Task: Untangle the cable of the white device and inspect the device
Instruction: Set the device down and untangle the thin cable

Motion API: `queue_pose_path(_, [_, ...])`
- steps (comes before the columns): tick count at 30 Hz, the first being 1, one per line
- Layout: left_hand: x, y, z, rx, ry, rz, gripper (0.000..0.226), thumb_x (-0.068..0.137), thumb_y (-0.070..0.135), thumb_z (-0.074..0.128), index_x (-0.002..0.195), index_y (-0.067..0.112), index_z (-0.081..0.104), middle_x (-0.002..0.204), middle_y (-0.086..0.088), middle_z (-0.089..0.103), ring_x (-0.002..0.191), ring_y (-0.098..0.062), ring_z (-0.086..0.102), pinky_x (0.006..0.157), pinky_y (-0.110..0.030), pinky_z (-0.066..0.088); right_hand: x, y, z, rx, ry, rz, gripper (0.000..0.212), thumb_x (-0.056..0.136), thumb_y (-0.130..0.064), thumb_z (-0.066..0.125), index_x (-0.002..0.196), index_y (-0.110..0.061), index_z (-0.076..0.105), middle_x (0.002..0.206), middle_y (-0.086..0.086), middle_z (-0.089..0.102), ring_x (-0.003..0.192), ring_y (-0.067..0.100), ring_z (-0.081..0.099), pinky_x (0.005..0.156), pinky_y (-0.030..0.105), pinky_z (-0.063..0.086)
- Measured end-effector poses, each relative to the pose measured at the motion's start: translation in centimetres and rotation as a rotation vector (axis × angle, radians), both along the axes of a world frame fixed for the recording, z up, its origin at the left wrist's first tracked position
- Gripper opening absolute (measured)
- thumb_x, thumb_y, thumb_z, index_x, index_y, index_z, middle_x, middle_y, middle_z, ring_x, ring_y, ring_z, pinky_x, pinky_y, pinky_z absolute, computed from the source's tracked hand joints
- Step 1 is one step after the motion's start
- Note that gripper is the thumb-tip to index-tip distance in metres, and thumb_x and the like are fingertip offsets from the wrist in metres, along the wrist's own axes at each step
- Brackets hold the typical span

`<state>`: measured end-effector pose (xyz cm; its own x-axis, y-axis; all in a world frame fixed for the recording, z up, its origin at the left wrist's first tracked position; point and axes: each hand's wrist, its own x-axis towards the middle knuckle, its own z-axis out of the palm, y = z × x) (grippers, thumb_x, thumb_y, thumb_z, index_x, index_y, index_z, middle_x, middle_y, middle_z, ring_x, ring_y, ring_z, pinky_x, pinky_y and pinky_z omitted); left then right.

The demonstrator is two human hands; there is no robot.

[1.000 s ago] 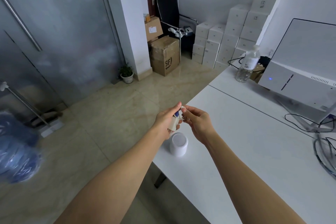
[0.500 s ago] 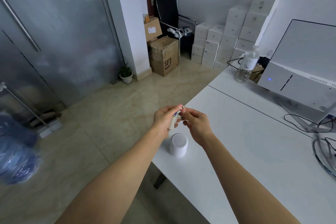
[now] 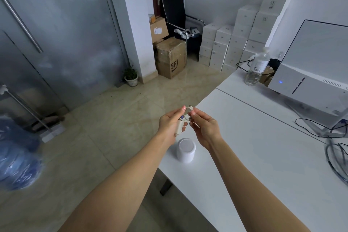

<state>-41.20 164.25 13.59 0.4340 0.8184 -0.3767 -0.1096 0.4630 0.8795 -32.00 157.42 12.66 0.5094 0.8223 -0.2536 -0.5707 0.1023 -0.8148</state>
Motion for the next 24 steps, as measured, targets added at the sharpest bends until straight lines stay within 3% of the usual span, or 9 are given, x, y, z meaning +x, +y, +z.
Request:
queue_pose_path(9, [0.06,0.20,0.16,-0.067,-0.008,0.009,0.016,0.084,0.030,0.066,0.083,0.014,0.066,0.071,-0.006,0.060,0.041,-0.009,0.058,0.043,-0.019,0.045,-0.03,0.27,0.14,0.021,0.086,-0.050,0.018,0.088,-0.001,0.058,0.089,-0.016,0.068,0.065,-0.007,0.071,0.059,0.007,0.065,0.072,0.025,0.044])
queue_pose_path(18, [0.25,0.45,0.45,-0.079,-0.020,0.031,0.014,0.085,0.028,0.065,0.082,0.016,0.069,0.059,0.000,0.064,0.045,-0.010,0.057,0.047,-0.021,0.045,-0.04,0.30,-0.27,0.034,-0.144,-0.011,0.016,0.088,0.001,0.057,0.092,-0.007,0.069,0.072,-0.002,0.073,0.071,0.015,0.068,0.075,0.022,0.054])
queue_pose_path(24, [0.11,0.24,0.63,-0.069,-0.032,0.028,0.014,0.085,0.029,0.065,0.082,0.017,0.071,0.053,0.006,0.067,0.043,-0.007,0.059,0.045,-0.018,0.046,-0.02,0.57,-0.17,-0.008,-0.229,-0.011,0.012,0.085,0.003,0.060,0.086,-0.002,0.071,0.076,0.012,0.071,0.070,0.028,0.066,0.083,0.035,0.054])
